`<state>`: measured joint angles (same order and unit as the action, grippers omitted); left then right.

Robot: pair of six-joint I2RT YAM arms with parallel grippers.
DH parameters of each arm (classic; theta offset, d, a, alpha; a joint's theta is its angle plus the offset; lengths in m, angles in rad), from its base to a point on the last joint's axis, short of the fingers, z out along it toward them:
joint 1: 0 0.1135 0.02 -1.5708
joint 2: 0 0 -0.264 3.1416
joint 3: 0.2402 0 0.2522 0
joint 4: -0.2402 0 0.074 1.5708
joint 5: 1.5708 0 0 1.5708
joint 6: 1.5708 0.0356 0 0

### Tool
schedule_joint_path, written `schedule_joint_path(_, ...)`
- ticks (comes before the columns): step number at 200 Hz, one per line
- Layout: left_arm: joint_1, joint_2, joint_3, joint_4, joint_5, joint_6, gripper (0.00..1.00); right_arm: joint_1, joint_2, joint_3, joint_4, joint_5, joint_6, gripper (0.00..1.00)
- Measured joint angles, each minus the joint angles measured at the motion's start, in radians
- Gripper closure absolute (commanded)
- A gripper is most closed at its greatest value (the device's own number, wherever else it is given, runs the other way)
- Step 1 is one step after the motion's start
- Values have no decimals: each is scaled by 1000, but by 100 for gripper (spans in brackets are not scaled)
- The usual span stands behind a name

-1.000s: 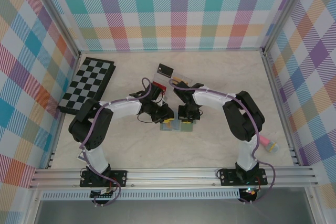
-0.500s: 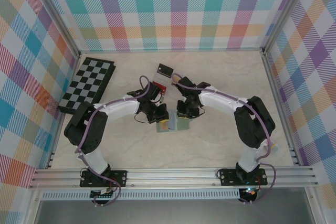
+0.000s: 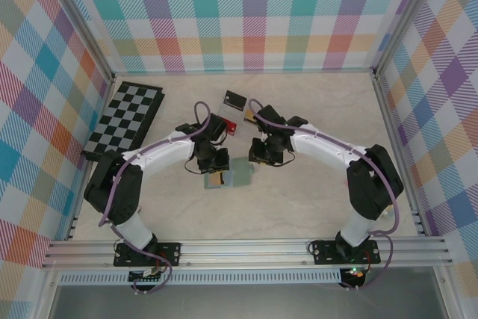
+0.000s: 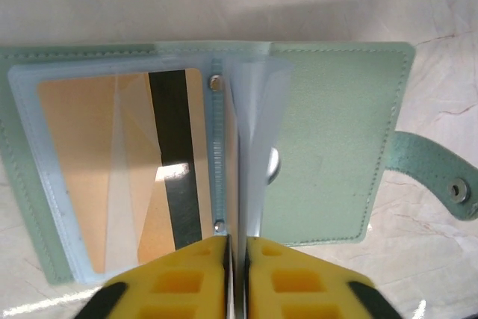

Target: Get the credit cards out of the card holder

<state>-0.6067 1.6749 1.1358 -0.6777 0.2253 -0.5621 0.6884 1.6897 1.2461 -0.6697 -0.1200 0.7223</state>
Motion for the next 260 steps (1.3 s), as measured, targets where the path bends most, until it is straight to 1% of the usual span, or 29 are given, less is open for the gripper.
schedule_joint_path(11,-5,13,8,2,5,-1,68,0,-13,-7,0,8,0,72)
schedule_joint_path(27,-11,23,11,21,30,-5,63,-2,-23,-16,0,19,3,71)
schedule_joint_path(89,-18,43,11,153,178,-48,57,-8,-29,-29,0,43,7,71)
schedule_joint_path(135,-18,56,11,187,205,-63,55,-10,-31,-29,0,51,6,71)
schedule_joint_path(163,2,48,0,192,204,-74,55,-11,-31,-29,3,36,-1,71)
schedule_joint_path(205,64,-18,-78,207,179,-104,56,-1,-19,-18,27,-21,-20,72)
schedule_joint_path(242,114,-47,-169,244,174,-140,58,36,69,27,81,-93,-27,72)
schedule_joint_path(253,140,-61,-200,251,171,-150,59,44,100,32,109,-127,-27,72)
schedule_joint_path(260,158,-70,-217,257,169,-158,61,47,118,35,126,-148,-27,73)
